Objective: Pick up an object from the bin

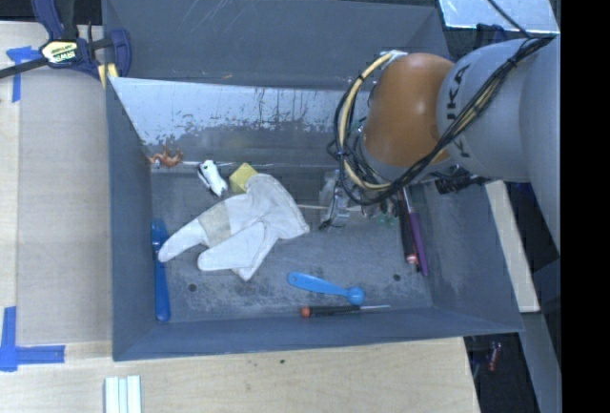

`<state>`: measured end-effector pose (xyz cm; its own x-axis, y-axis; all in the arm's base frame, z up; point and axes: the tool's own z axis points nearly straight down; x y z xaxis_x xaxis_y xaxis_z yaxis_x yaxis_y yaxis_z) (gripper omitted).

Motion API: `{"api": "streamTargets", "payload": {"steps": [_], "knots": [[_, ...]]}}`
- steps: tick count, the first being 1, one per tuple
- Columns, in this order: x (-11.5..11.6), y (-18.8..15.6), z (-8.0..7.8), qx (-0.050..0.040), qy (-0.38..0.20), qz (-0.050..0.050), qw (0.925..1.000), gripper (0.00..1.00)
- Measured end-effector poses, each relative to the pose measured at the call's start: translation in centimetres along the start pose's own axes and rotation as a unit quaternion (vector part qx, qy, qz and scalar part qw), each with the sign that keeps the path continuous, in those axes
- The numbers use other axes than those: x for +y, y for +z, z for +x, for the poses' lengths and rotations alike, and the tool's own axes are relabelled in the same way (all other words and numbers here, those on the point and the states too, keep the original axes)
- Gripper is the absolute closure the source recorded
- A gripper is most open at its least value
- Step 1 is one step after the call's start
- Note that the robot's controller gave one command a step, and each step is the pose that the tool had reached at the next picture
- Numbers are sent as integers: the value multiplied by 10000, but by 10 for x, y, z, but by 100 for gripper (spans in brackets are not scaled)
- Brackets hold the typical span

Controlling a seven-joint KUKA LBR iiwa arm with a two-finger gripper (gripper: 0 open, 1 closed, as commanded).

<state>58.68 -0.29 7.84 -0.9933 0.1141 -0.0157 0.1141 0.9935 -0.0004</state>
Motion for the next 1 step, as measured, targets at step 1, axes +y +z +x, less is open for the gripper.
{"api": "streamTargets", "payload": {"steps": [1], "knots": [[0,-21,0,12,-2,1,10000,100]]}}
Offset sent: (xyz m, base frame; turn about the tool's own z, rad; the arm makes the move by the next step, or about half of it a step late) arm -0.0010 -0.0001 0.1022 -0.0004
